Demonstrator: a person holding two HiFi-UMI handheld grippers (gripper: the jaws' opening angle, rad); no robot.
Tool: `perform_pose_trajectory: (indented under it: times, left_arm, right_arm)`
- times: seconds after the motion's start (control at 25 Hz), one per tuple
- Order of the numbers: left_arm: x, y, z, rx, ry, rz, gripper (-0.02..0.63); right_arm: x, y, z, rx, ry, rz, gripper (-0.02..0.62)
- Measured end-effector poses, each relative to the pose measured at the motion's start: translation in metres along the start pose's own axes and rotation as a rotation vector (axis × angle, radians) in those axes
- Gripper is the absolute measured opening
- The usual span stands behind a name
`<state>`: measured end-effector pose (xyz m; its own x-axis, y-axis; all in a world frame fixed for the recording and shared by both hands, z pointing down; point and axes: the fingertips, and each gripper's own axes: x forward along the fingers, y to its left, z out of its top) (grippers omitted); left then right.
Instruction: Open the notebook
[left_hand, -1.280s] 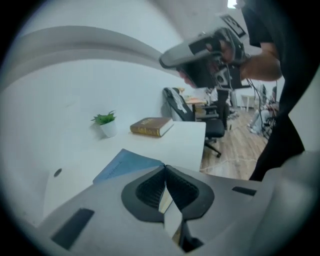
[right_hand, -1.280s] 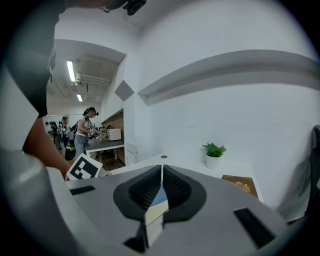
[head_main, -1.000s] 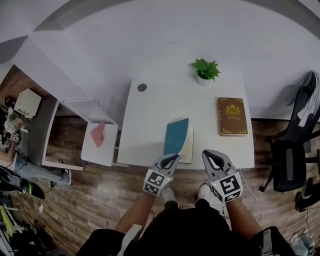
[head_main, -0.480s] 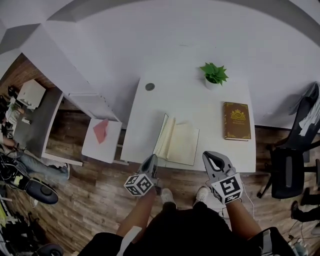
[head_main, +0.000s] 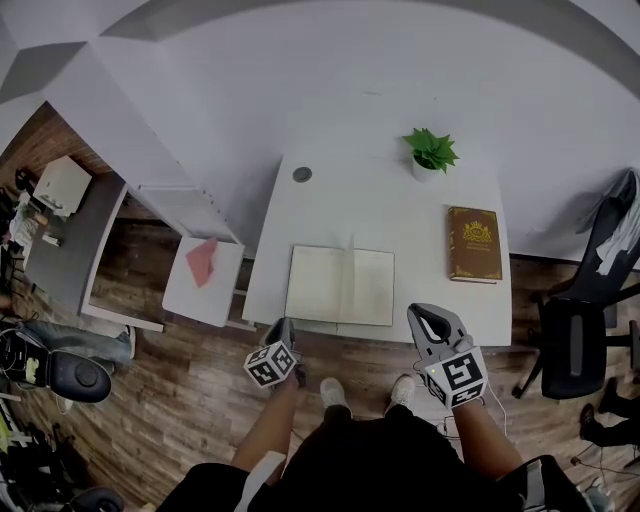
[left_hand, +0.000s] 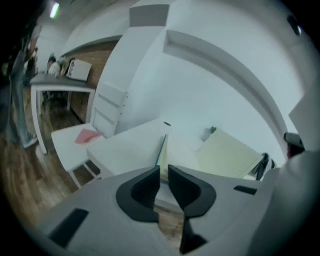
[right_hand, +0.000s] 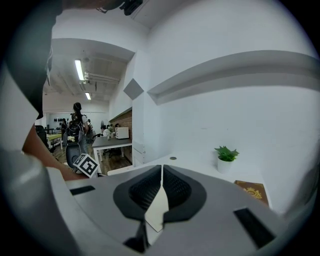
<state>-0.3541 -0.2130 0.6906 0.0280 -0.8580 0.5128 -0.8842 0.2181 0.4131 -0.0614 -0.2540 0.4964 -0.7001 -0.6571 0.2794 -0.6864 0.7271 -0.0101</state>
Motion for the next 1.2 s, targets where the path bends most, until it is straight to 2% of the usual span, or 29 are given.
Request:
perform_pose_trajectory:
  times: [0.08,0.16,0.28,0.36,0.48,0.6,0.68,0.76,1.04,1.2]
  left_arm:
    - [-0.005,0.001,0.008,0.112,-0.021,0.041,0.124]
    - [-0.011,-0.007,0.021,0.202,-0.055,0.036,0.178]
    - [-0.018,-0.039,0.042,0.319,-0.109,-0.041,0.181]
    - [-0.024,-0.065,0.057,0.356,-0.150,-0.108,0.181]
    - [-0.035,-0.106,0.076,0.348,-0.215,-0.212,0.159]
    - [-0.050,-0.139,0.092,0.367,-0.286,-0.253,0.055]
    - [-0.057,-0.157,0.096,0.387,-0.297,-0.268,0.007]
    - [-0.063,-0.176,0.096,0.413,-0.291,-0.309,0.006]
    - [-0.080,-0.230,0.080,0.586,-0.275,-0.434,0.006]
    - [-0.083,-0.241,0.072,0.596,-0.269,-0.469,0.006]
  right_arm:
    - [-0.001,-0.005,0.000,0.000,-0.001,-0.013,0.003]
    - [-0.001,-0.008,0.002,0.001,-0.006,-0.023,0.003]
    - [-0.001,-0.009,0.004,0.005,-0.017,-0.025,0.003]
    - [0.000,-0.007,0.006,0.006,-0.025,-0.021,0.003]
    - [-0.002,-0.005,0.011,0.001,-0.038,-0.017,0.003]
    - [-0.006,-0.004,0.015,-0.008,-0.053,-0.025,0.003]
    - [-0.009,-0.006,0.017,-0.012,-0.060,-0.032,0.004]
    - [-0.013,-0.008,0.019,-0.016,-0.066,-0.039,0.003]
    - [-0.027,-0.011,0.027,-0.057,-0.097,-0.060,0.002]
    - [-0.037,-0.006,0.038,-0.110,-0.139,-0.060,0.002]
